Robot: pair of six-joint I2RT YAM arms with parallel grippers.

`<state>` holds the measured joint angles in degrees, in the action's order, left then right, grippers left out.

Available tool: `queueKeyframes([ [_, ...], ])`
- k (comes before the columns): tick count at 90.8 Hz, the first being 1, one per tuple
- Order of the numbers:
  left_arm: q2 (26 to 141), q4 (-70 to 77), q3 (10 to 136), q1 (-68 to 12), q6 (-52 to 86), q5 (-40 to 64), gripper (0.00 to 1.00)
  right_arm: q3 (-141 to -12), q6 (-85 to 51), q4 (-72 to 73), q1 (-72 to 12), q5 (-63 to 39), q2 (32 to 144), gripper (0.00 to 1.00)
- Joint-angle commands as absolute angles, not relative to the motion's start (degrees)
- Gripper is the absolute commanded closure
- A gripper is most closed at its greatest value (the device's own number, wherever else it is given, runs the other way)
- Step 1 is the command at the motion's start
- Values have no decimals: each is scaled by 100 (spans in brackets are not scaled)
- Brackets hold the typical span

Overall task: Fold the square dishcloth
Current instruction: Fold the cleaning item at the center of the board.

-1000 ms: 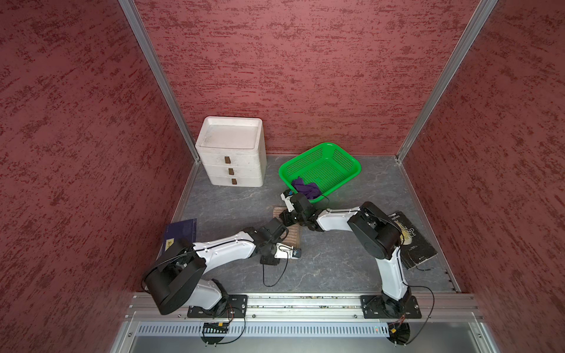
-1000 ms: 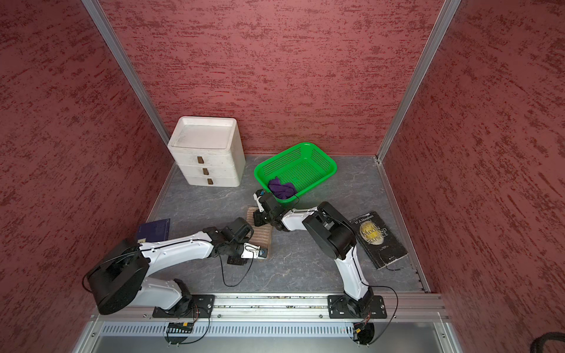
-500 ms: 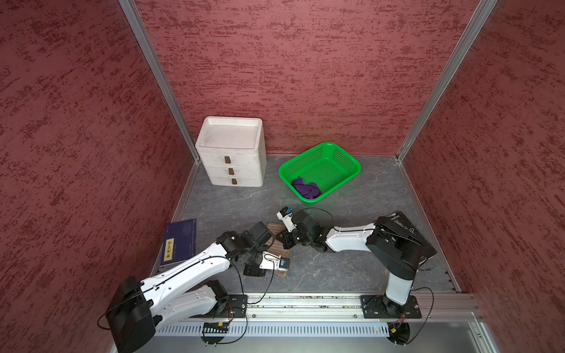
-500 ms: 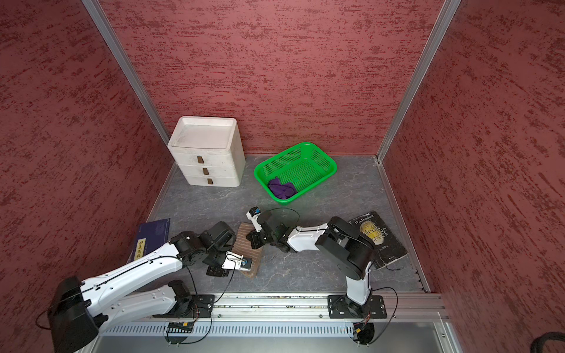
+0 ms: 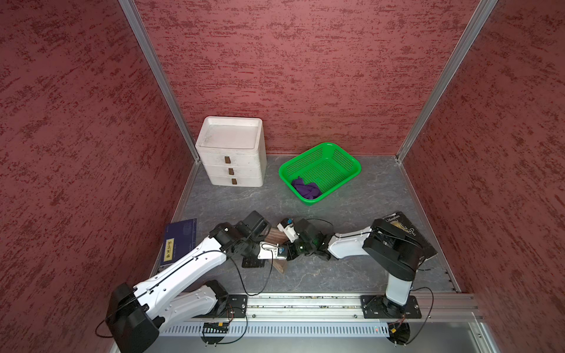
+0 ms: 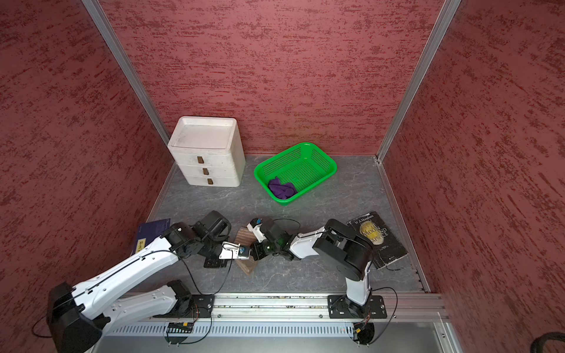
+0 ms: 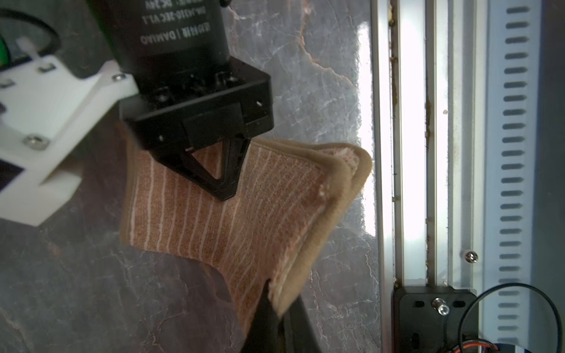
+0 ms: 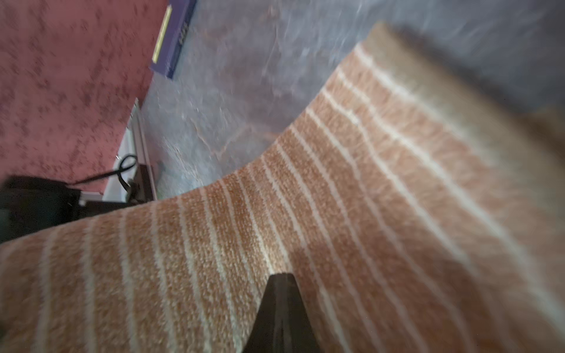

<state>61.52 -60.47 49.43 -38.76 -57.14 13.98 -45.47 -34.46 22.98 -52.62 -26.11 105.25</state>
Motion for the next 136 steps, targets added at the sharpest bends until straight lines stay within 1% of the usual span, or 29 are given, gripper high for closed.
queueKeyframes([
  [1, 6553, -6082, 5343, -3597, -5880, 1833, 100, -4606, -3982, 2554, -4869, -2922, 10401, 98],
  [12, 6952, -5967, 5532, -3503, -5938, 1873, 100, -4674, -4254, 2774, -4562, -3014, 10685, 100],
  [22, 7214, -5877, 5705, -3472, -5950, 1877, 100, -4777, -4313, 2753, -4516, -3084, 11164, 100],
  [31, 7378, -5902, 5862, -3478, -5985, 1939, 100, -4671, -4412, 3039, -4513, -3173, 11548, 100],
  [43, 7697, -5547, 6046, -3325, -6060, 1825, 100, -4503, -4437, 3167, -4476, -3336, 11502, 100],
  [52, 8226, -5266, 6391, -3091, -5962, 1708, 100, -4457, -4452, 3140, -4464, -3398, 11394, 100],
  [67, 9040, -4902, 6629, -2839, -5971, 1443, 100, -4224, -4877, 3892, -4399, -3677, 11406, 100],
  [74, 9300, -4866, 6664, -2786, -6017, 1407, 100, -4071, -5118, 4223, -4289, -3734, 11252, 100],
  [81, 9508, -4905, 6675, -2740, -6060, 1382, 100, -3907, -5126, 4183, -4175, -3661, 10885, 100],
  [86, 9551, -4816, 6627, -2728, -6088, 1359, 100, -3781, -4930, 3815, -4105, -3402, 10510, 100],
  [92, 9549, -4633, 6548, -2725, -6102, 1367, 100, -3744, -4628, 3039, -4062, -2937, 10055, 100],
  [96, 9557, -4527, 6525, -2729, -6093, 1413, 100, -3716, -4506, 2734, -4061, -2647, 9836, 97],
  [100, 9575, -4420, 6526, -2741, -6053, 1470, 100, -3658, -4458, 2574, -4052, -2494, 9678, 96],
  [103, 9606, -4311, 6512, -2753, -6003, 1513, 98, -3629, -4434, 2492, -4052, -2409, 9600, 96],
  [108, 9654, -4112, 6476, -2768, -5917, 1572, 86, -3577, -4372, 2317, -4050, -2191, 9472, 96],
  [109, 9665, -4082, 6459, -2772, -5912, 1581, 83, -3560, -4366, 2310, -4051, -2172, 9447, 96],
  [111, 9685, -3987, 6436, -2776, -5888, 1595, 69, -3513, -4365, 2329, -4052, -2105, 9382, 96],
  [113, 9703, -3871, 6386, -2784, -5866, 1587, 58, -3471, -4374, 2342, -4052, -2047, 9304, 96],
  [116, 9738, -3682, 6319, -2800, -5836, 1549, 48, -3414, -4377, 2357, -4056, -1987, 9224, 97],
  [118, 9762, -3566, 6277, -2807, -5808, 1495, 43, -3385, -4386, 2382, -4062, -1967, 9188, 97],
  [128, 9813, -3025, 6166, -2785, -5644, 1177, 34, -3388, -4384, 2232, -4163, -1684, 9109, 97],
  [136, 9706, -2724, 6181, -2702, -5491, 987, 31, -3449, -4399, 2204, -4281, -1557, 9106, 97],
])
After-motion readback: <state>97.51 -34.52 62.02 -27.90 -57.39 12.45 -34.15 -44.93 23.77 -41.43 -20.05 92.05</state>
